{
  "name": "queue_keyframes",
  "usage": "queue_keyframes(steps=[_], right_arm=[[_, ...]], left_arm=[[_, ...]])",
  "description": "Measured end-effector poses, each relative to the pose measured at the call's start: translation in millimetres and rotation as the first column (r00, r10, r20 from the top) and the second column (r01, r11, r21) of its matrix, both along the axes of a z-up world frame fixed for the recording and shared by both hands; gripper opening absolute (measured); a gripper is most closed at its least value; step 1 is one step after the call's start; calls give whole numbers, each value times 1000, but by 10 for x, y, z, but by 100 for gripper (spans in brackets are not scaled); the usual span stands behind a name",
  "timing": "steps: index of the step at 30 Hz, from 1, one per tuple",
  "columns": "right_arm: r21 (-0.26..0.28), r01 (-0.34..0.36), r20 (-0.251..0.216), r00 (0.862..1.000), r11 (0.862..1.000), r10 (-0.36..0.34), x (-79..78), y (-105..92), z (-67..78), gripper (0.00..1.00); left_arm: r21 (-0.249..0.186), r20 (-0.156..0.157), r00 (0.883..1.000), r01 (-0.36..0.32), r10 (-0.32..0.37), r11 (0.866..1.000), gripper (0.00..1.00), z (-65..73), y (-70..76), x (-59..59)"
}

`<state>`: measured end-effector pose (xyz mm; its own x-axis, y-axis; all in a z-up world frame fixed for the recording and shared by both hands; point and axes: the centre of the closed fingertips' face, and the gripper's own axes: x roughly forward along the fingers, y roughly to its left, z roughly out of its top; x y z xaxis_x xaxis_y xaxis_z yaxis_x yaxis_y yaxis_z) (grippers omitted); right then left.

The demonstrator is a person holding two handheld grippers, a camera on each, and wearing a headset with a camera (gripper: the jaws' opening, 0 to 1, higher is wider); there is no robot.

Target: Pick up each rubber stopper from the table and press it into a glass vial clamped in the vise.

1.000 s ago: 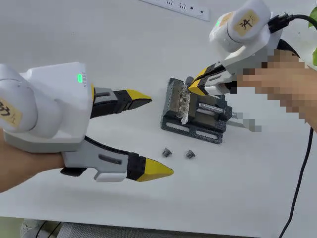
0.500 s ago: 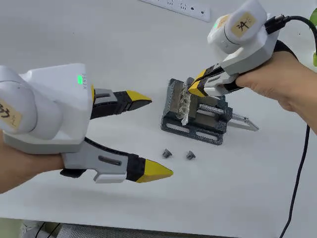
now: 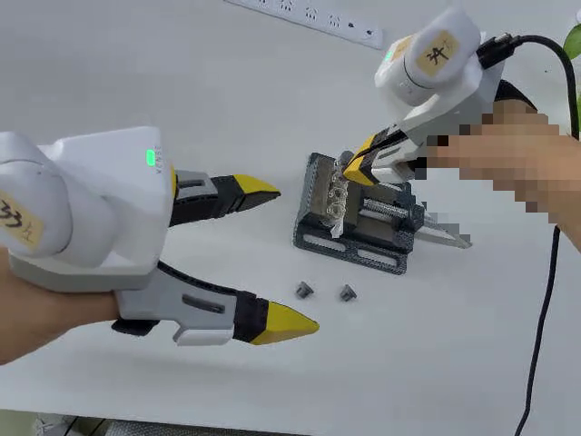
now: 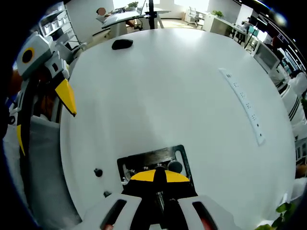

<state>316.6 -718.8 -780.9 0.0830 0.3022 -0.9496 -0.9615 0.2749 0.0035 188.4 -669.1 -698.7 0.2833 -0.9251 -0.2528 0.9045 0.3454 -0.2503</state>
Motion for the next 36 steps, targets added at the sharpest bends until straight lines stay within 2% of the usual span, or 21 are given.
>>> queue_keyframes(steps=[17, 22, 36], right_arm=[[-31, -7, -23, 1000, 1000, 6, 8, 11, -11, 0], [-32, 5, -44, 999, 999, -6, 16, 14, -20, 0], [-69, -17, -45, 999, 997, 14, 1, -1, -31, 0]], left_arm=[[-2, 0, 1000, -1, 1, 1000, 75, -8, -11, 8], [1, 1, 1000, 2, -2, 1000, 74, -16, -21, 3], [1, -1, 1000, -5, 5, 1000, 74, -17, -8, 13]])
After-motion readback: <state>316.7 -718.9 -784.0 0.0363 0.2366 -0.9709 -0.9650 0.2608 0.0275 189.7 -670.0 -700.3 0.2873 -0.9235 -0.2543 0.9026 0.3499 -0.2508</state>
